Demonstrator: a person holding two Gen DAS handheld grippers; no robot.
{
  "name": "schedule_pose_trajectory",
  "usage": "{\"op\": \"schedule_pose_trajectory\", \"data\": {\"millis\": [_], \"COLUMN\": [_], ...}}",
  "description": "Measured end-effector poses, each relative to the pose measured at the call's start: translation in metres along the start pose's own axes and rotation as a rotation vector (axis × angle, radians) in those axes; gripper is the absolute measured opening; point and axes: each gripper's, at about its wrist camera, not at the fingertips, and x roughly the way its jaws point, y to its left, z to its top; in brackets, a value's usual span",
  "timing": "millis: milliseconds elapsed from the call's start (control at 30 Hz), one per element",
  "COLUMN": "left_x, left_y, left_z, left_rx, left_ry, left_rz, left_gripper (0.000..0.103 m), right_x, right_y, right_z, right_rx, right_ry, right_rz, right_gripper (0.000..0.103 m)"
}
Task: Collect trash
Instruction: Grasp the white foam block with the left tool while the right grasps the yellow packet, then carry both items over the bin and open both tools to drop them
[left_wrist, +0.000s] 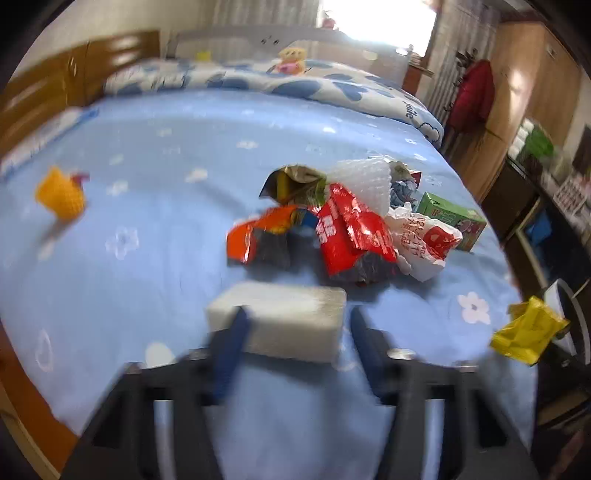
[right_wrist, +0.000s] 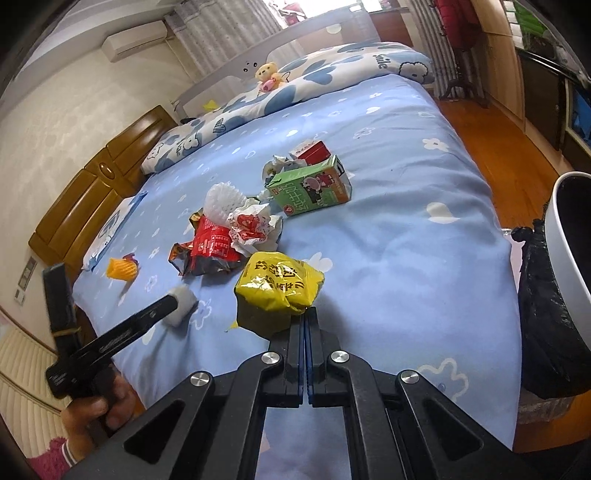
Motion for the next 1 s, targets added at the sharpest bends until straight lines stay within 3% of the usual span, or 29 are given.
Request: {"op": "schedule_pose_trajectory", "data": {"millis": [133,333,533,1000], "left_x": [-0.003,-0.027,-0.053,-0.070], "left_y": [-0.010,-0.010,-0.025,-0.145], "left_z": [-0.010,-0.036,-0.040,-0.037], "left_rx": [0.051,0.042,0.074,0.341], "left_ry": [-0.011,-0.041,-0.069,-0.087], "left_rz": [0.018,-0.008,-0.084,-0.322], "left_gripper": [0.038,0.021,0.017,0.016], "right_x": [-0.005,-0.015,-0.026,-0.095], "right_y": [-0.003,-0.012,-0.021,-0.082], "right_z": [-0.002,-0.005,-0.007,-0.008], "right_rx": [-0.007,-0.003,-0.003,0.084], "right_ry": [-0.006,-0.021,-0.028,-0.122], "right_rz": [0.006,0.021,0.026,-0.080], "right_gripper": [0.000,0.000,0.000,0.000]}}
